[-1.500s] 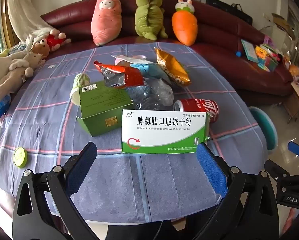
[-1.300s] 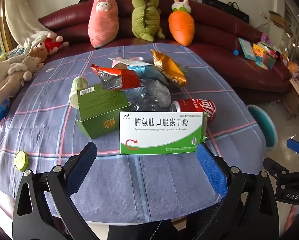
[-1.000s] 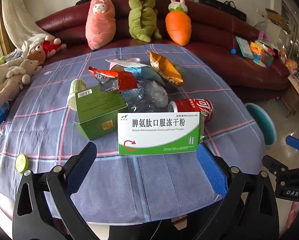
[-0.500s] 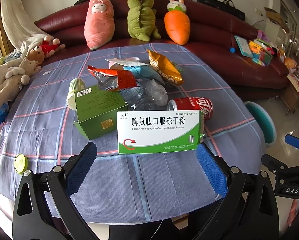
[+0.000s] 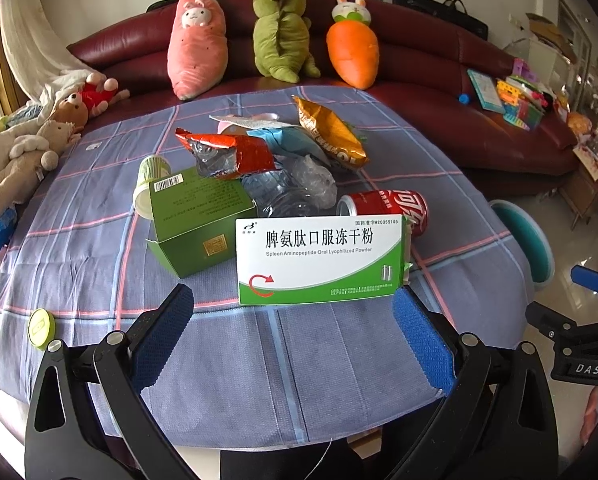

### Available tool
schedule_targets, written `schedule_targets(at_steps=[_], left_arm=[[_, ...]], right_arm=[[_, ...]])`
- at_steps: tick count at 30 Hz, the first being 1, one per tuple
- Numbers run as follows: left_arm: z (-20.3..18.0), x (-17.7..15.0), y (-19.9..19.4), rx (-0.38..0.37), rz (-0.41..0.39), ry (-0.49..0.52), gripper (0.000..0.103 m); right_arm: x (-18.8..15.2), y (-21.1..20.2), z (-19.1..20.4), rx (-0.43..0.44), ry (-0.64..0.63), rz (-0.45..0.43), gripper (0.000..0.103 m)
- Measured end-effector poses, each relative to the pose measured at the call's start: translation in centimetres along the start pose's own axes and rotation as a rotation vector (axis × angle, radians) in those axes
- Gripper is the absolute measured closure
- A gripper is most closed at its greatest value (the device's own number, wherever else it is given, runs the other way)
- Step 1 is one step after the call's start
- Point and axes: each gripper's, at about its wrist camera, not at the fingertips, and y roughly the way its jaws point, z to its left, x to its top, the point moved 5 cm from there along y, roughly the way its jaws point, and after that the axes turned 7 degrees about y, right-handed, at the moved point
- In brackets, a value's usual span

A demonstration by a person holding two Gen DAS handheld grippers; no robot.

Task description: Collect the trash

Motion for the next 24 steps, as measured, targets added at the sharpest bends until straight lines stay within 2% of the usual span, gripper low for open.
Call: schedule_targets(at_steps=[12, 24], left_arm=[[1.1, -0.9, 1.4, -0.007, 0.032, -0.021, 0.004], [2.9, -1.3, 2.6, -0.007, 0.052, -0.027, 0.004]], right_arm=[[-0.3, 1.0, 0.9, 0.004, -0.032, 0.033, 0.006], [0.8, 1.6, 4.4, 0.039, -0.185, 0.041, 0.006]])
